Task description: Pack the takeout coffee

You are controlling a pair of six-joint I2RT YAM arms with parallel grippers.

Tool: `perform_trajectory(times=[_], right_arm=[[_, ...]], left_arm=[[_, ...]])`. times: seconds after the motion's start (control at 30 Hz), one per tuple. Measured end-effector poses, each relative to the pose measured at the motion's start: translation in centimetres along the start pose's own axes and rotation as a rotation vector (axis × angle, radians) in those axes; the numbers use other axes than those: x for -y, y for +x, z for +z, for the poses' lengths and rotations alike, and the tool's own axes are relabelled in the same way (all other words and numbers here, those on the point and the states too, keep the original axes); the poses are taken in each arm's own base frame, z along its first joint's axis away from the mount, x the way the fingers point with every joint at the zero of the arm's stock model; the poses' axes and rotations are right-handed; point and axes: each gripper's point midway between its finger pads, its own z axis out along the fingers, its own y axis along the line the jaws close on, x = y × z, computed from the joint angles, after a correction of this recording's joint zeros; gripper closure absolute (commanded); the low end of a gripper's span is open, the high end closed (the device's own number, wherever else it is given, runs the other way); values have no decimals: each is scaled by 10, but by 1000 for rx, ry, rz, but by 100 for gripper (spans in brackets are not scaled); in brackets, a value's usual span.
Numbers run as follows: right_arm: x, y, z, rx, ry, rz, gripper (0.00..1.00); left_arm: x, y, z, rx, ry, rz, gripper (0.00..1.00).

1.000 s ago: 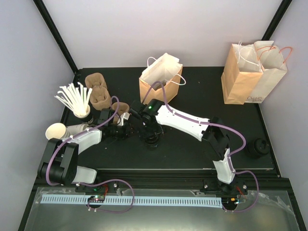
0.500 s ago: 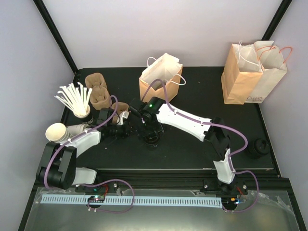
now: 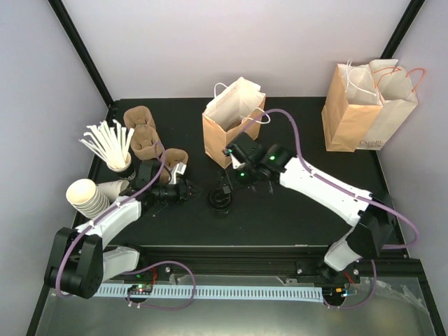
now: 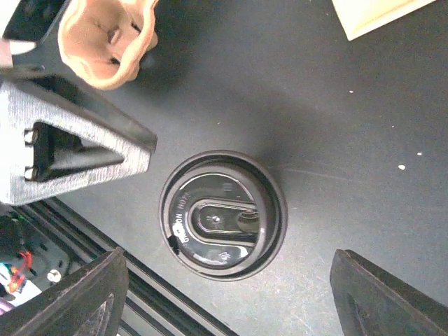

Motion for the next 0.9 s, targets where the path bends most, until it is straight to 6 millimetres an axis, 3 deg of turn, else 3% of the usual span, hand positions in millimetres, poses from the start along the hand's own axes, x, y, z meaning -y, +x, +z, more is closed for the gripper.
perform_trajectory(times=[0.13,0.3,0.4,0.6,0.9], right_arm=[[24,1,5,30,-106,72,32],[46,16,33,-11,-183,136,44],[42,24,40,-32,-225,131,47],[28,16,38,-10,-299,111,56],[25,24,55,-66,-318,118,56]], left_arm=[[2,13,4,-40,27,-19,63],[2,20,6,-62,37,-28,63],[1,20,6,-67,34,-33,63],[0,22,8,-76,32,-38,65],[0,26,11,-96,33,-41,66]])
